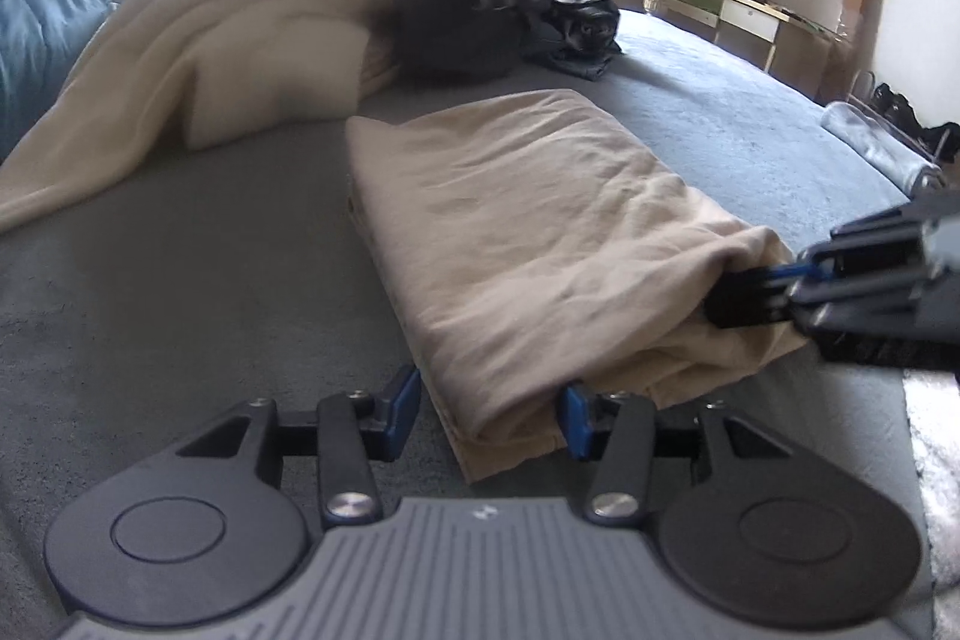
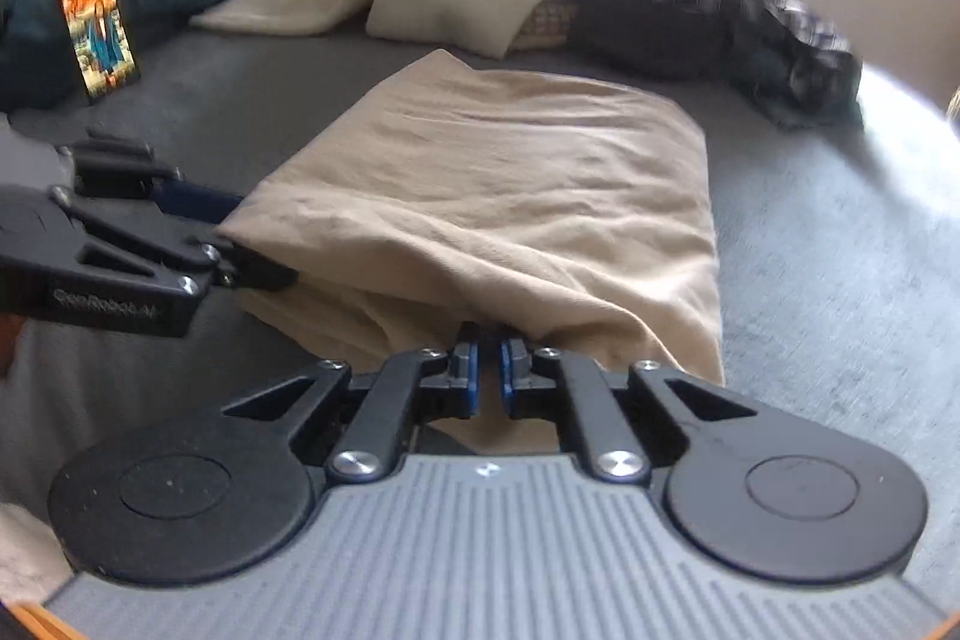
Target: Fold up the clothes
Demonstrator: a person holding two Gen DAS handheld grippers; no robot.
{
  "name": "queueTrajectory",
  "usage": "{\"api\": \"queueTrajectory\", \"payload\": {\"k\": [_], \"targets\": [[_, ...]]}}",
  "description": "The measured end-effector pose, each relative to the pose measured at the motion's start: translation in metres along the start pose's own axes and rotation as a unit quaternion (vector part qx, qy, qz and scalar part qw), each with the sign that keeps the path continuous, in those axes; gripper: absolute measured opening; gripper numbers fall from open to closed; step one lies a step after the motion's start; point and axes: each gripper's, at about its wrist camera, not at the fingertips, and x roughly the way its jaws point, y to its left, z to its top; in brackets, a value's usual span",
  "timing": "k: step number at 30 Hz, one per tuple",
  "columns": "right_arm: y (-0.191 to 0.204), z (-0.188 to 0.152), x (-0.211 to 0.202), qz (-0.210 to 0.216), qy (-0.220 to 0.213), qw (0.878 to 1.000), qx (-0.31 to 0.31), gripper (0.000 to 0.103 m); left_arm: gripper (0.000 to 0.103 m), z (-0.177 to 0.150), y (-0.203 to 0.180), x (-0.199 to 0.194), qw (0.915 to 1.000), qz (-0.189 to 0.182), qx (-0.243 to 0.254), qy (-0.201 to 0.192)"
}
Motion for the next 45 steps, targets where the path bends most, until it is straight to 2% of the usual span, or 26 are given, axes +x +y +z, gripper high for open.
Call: {"api": "queueTrajectory", "payload": {"k": [3,4,5,8,12,13,14,16,18,20,22,25,28,30,32,36,41,43,45], "targets": [[-0.033,0.010,-0.021,0.075,0.004,0.996,0.052,0.018,0.052,0.000,0.001,-0.011,0.9995,-0.009,0.029,0.001],[-0.044,0.014,-0.029,0.099,0.004,0.993,0.067,0.026,0.053,0.000,0.000,-0.015,0.9990,-0.009,0.044,-0.001],[-0.054,0.016,-0.037,0.109,0.001,0.991,0.074,0.029,0.055,0.001,-0.002,-0.020,0.9981,-0.008,0.061,-0.006],[-0.075,0.016,-0.056,0.083,-0.006,0.996,0.046,0.032,0.061,0.005,-0.014,-0.029,0.9929,-0.010,0.116,-0.026],[-0.072,0.015,-0.049,0.061,0.024,0.996,-0.059,0.033,0.069,0.017,-0.044,-0.023,0.9807,-0.027,0.188,-0.046],[-0.065,0.014,-0.044,0.064,0.029,0.993,-0.095,0.037,0.069,0.019,-0.052,-0.019,0.9773,-0.032,0.203,-0.050],[-0.058,0.011,-0.040,0.067,0.036,0.988,-0.133,0.045,0.070,0.021,-0.060,-0.014,0.9741,-0.038,0.216,-0.056],[-0.040,0.002,-0.030,0.052,0.052,0.973,-0.218,0.050,0.070,0.024,-0.072,-0.004,0.9695,-0.050,0.234,-0.054],[-0.024,-0.008,-0.023,0.037,0.059,0.954,-0.291,0.050,0.070,0.025,-0.079,0.006,0.9667,-0.054,0.245,-0.051],[-0.014,-0.013,-0.022,0.030,0.046,0.946,-0.318,0.050,0.070,0.025,-0.083,0.014,0.9661,-0.048,0.249,-0.048],[-0.011,-0.014,-0.020,0.026,0.037,0.948,-0.316,0.048,0.065,0.027,-0.085,0.020,0.9681,-0.043,0.243,-0.045],[-0.019,-0.007,-0.025,0.041,0.032,0.961,-0.273,0.048,0.057,0.032,-0.082,0.021,0.9727,-0.059,0.219,-0.049],[-0.034,0.001,-0.033,0.058,0.019,0.976,-0.210,0.049,0.038,0.035,-0.076,0.020,0.9752,-0.076,0.201,-0.054],[-0.045,0.003,-0.036,0.054,0.006,0.985,-0.164,0.049,0.021,0.038,-0.072,0.022,0.9771,-0.090,0.185,-0.054],[-0.052,0.002,-0.032,0.042,0.005,0.989,-0.141,0.049,0.012,0.038,-0.069,0.025,0.9782,-0.101,0.172,-0.057],[-0.041,-0.004,-0.020,0.042,-0.003,0.984,-0.174,0.050,0.005,0.037,-0.065,0.025,0.9786,-0.120,0.152,-0.068],[-0.018,-0.004,0.005,0.005,-0.033,0.973,-0.230,0.048,0.004,0.036,-0.059,0.015,0.9768,-0.144,0.140,-0.075],[-0.009,-0.004,0.012,-0.041,-0.059,0.965,-0.252,0.048,0.002,0.034,-0.058,0.013,0.9757,-0.148,0.144,-0.074],[0.001,-0.010,0.020,-0.107,-0.076,0.950,-0.285,0.048,0.002,0.031,-0.058,0.013,0.9746,-0.150,0.150,-0.070]]}}
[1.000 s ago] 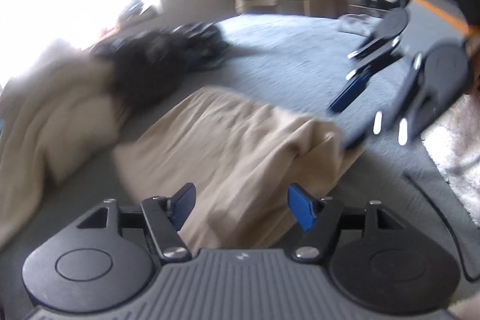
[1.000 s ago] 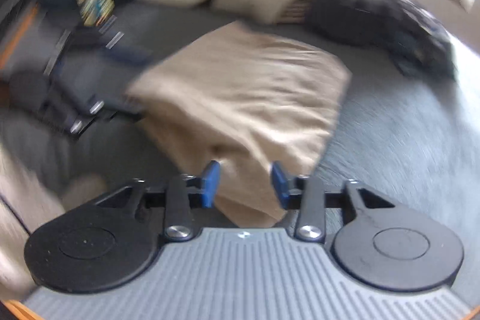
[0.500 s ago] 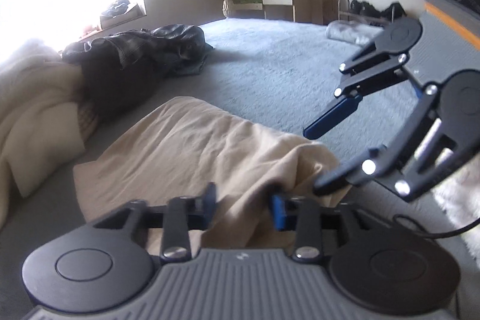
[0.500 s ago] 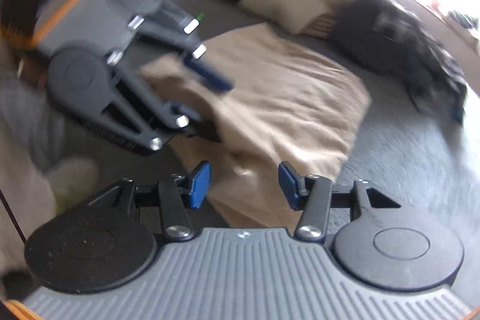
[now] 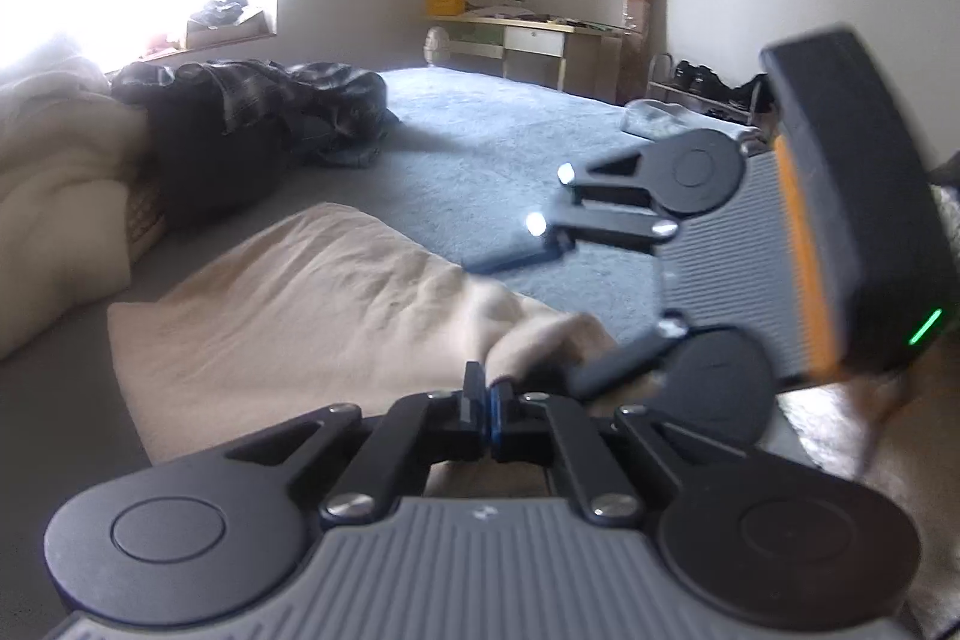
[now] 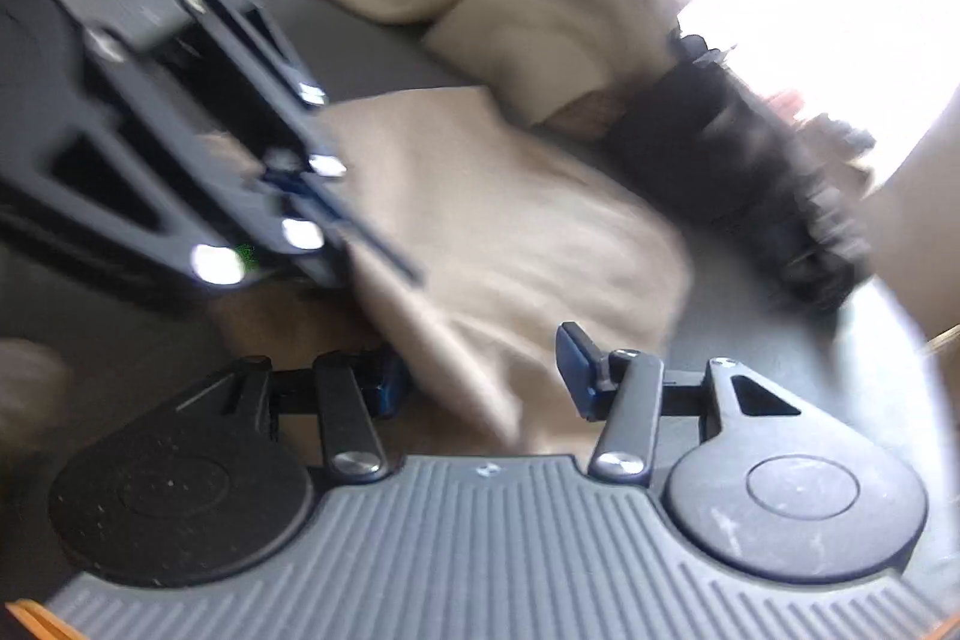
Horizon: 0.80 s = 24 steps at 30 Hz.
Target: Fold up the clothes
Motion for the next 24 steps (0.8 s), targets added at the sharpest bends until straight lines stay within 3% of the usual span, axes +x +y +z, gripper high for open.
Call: {"api": "queueTrajectory", "payload": {"k": [2,4,10,13,16,18,24], "targets": [[0.012,-0.004,0.008,-0.043,0.019,0.998,-0.035,0.050,0.002,-0.004,-0.002,0.002,0.9999,0.003,0.012,0.007],[0.014,-0.005,0.008,-0.049,0.025,0.998,-0.041,0.050,0.002,-0.006,-0.002,0.002,0.9999,0.009,0.011,0.004],[-0.021,-0.003,-0.031,0.042,-0.006,0.999,0.019,0.062,0.002,-0.003,0.002,0.000,0.9997,0.021,-0.001,-0.009],[-0.012,-0.007,-0.044,0.077,-0.026,0.996,-0.030,0.071,0.002,-0.001,0.002,-0.002,0.9996,0.023,-0.004,-0.016],[0.010,-0.012,-0.044,0.095,-0.020,0.990,-0.099,0.072,0.002,0.000,0.002,-0.004,0.9995,0.024,-0.004,-0.020],[0.019,-0.014,-0.040,0.077,-0.014,0.989,-0.127,0.071,0.002,0.000,0.001,-0.006,0.9995,0.022,-0.003,-0.020],[0.002,-0.005,-0.038,0.032,-0.030,0.997,-0.070,0.069,0.002,-0.002,0.001,-0.008,0.9997,0.017,-0.003,-0.018]]}}
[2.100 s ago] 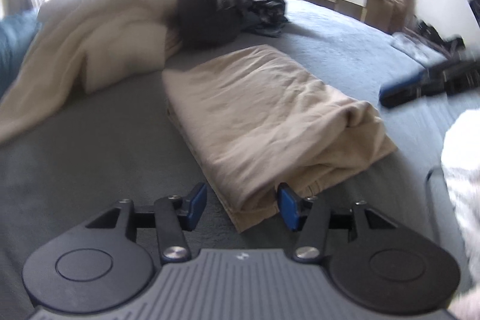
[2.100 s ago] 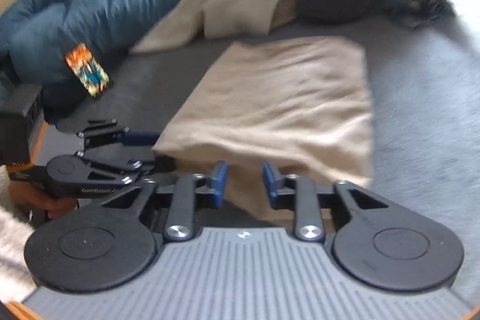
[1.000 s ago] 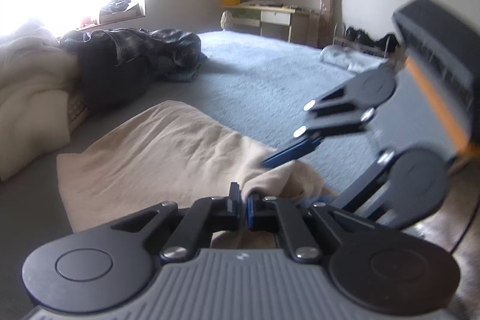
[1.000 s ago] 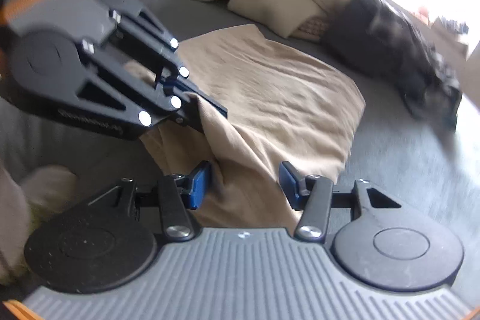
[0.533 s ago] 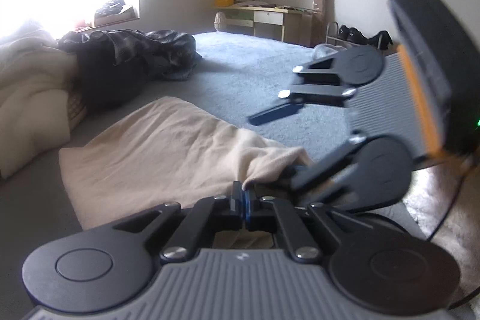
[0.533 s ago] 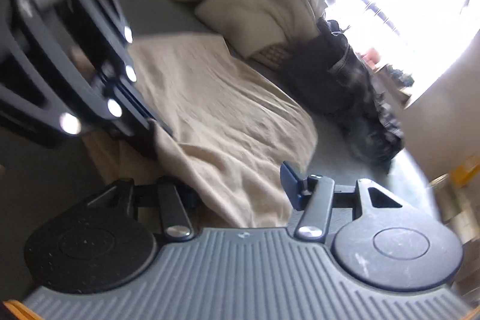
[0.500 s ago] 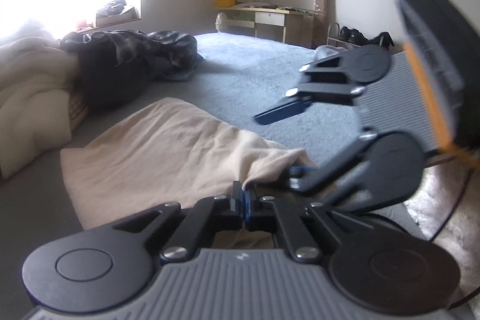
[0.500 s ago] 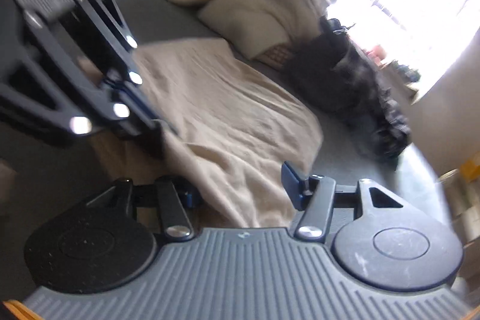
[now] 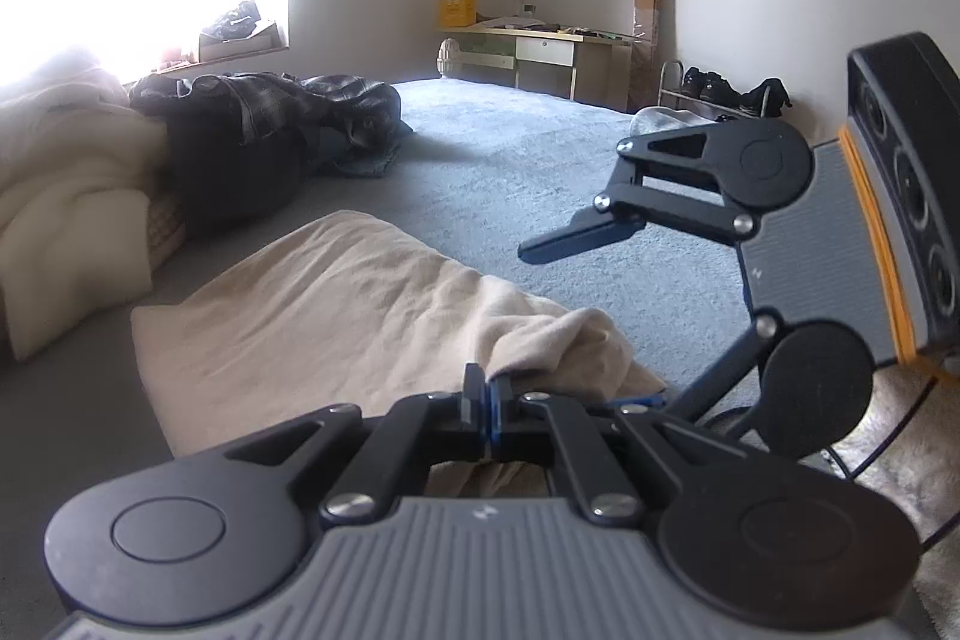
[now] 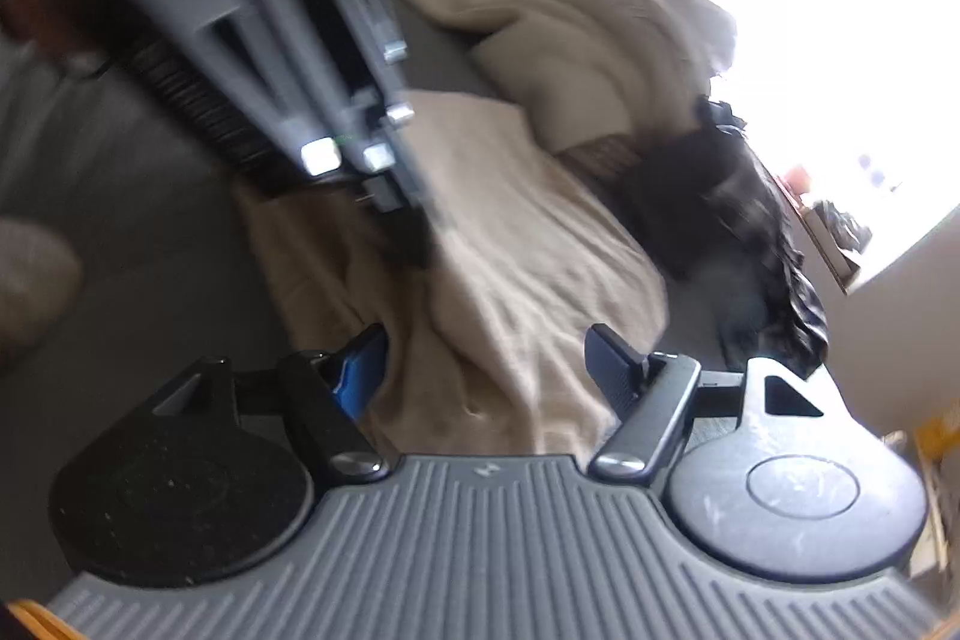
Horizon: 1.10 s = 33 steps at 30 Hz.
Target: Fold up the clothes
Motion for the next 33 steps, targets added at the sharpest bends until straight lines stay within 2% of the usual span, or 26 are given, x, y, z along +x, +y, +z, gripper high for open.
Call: {"api": "queueTrajectory", "payload": {"k": [4,11,17,19,21,24,26,30,33], "targets": [[-0.004,0.001,0.002,-0.001,-0.003,1.000,0.027,0.067,0.002,-0.001,0.001,0.000,1.0000,-0.003,0.001,0.001],[-0.019,-0.002,0.009,0.025,0.007,0.995,0.099,0.067,0.002,-0.003,0.000,0.001,1.0000,-0.004,0.005,0.007],[-0.025,-0.008,0.032,0.009,0.070,0.984,0.164,0.068,0.002,-0.011,-0.003,0.005,0.9996,0.001,0.019,0.020],[-0.026,-0.002,0.027,0.001,0.061,0.984,0.168,0.067,0.002,-0.013,-0.001,0.006,0.9996,0.003,0.015,0.021],[-0.021,0.000,0.015,0.002,0.031,0.987,0.161,0.067,0.002,-0.014,0.002,0.006,0.9997,0.002,0.011,0.023],[-0.018,-0.004,0.018,-0.010,0.036,0.987,0.156,0.069,0.002,-0.016,0.000,0.010,0.9993,0.003,0.021,0.030],[-0.024,-0.008,0.027,-0.014,0.064,0.982,0.176,0.074,0.002,-0.020,0.000,0.014,0.9991,0.002,0.020,0.038],[-0.050,-0.016,0.027,0.029,0.101,0.961,0.257,0.077,0.008,-0.021,0.002,0.016,0.9991,-0.004,0.016,0.039],[-0.062,-0.018,0.020,0.051,0.115,0.957,0.262,0.078,0.010,-0.022,0.002,0.017,0.9990,-0.004,0.013,0.042]]}}
